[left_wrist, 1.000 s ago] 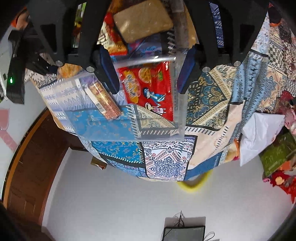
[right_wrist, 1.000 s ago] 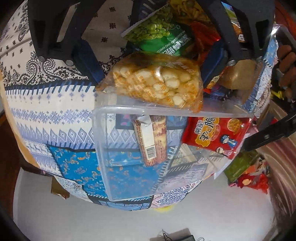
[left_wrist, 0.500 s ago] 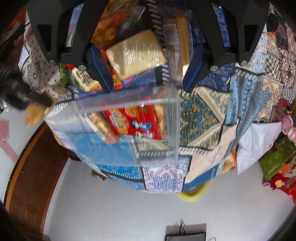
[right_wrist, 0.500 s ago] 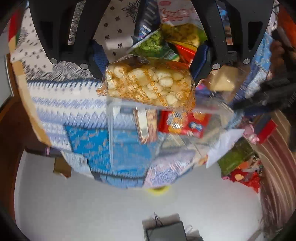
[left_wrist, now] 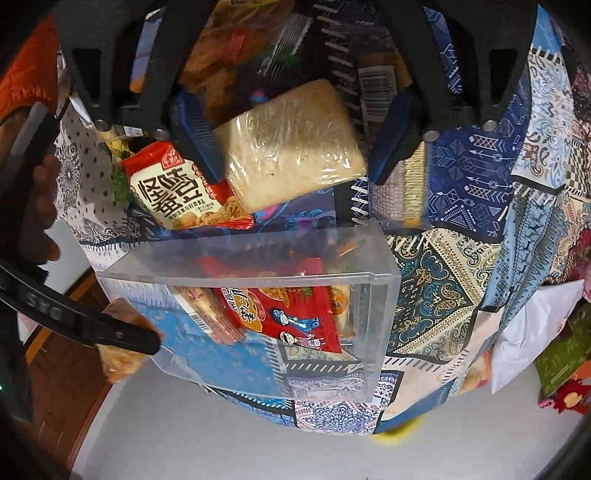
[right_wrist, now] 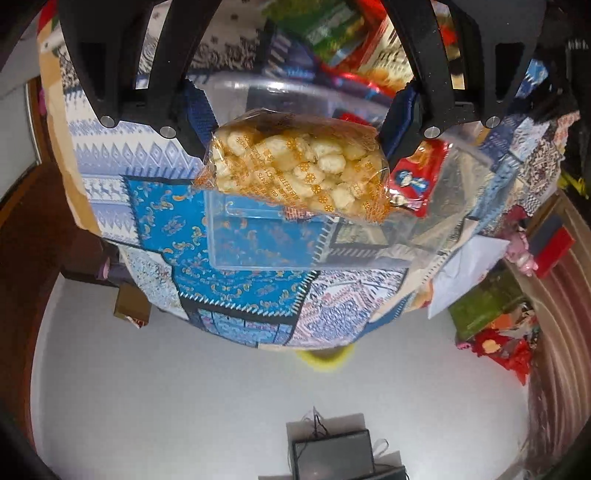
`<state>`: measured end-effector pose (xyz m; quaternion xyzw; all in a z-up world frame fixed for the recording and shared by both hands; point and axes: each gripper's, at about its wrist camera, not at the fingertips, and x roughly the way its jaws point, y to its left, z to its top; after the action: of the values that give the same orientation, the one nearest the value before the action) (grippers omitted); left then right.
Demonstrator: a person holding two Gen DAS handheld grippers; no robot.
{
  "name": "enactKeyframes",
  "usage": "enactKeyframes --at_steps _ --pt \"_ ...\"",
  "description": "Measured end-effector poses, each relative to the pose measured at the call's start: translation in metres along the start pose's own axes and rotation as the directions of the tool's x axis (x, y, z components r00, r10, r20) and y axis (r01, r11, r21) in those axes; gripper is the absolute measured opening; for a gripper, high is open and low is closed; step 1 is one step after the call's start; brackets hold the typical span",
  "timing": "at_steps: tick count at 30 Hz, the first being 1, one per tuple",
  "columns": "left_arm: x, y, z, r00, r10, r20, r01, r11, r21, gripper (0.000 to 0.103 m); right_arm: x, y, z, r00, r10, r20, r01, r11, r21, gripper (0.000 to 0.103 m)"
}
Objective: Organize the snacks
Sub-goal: 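Grasp the beige bread pack with the left tool while the right tool drops the cracker bag into the box, then carry the bread pack toward the box with the left tool while the right tool grasps the red-and-white snack pack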
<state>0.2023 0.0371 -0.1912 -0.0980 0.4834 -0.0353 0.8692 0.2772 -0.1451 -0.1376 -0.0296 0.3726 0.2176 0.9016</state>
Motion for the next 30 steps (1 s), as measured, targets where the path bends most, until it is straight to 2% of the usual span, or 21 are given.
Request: enactKeyframes --at_steps 5,10,15,22,26,30 --pt "0.010 -0.001 0.002 1.000 -0.003 -0.011 0.003 1.000 -0.010 0.090 0.018 -0.001 0.001 0.999 0.003 -0.049 -0.003 1.000 0.007 0.075" --pt "0.012 0.005 0.001 0.999 -0.035 -0.031 0.034 0.999 -0.023 0.090 0.026 0.000 -0.004 0.995 0.009 -0.097 -0.009 1.000 -0.001 0.076" --pt "0.009 0.007 -0.003 1.000 -0.025 -0.008 0.024 1.000 -0.017 0.087 0.009 0.004 -0.009 0.996 0.011 -0.085 -0.014 0.999 -0.034 0.077" --pt "0.002 0.013 -0.008 1.000 -0.004 0.006 0.005 0.999 -0.047 0.084 -0.030 0.007 -0.028 0.996 0.066 -0.055 -0.069 0.996 -0.053 0.078" --pt "-0.009 0.016 -0.012 1.000 0.009 0.027 -0.007 0.998 -0.055 0.084 -0.039 0.016 -0.045 0.994 0.080 -0.070 -0.085 0.994 -0.072 0.078" --pt "-0.022 0.018 -0.014 0.998 0.024 0.055 -0.021 0.998 -0.058 0.084 -0.030 0.028 -0.055 0.987 0.110 -0.113 -0.121 0.989 -0.087 0.078"
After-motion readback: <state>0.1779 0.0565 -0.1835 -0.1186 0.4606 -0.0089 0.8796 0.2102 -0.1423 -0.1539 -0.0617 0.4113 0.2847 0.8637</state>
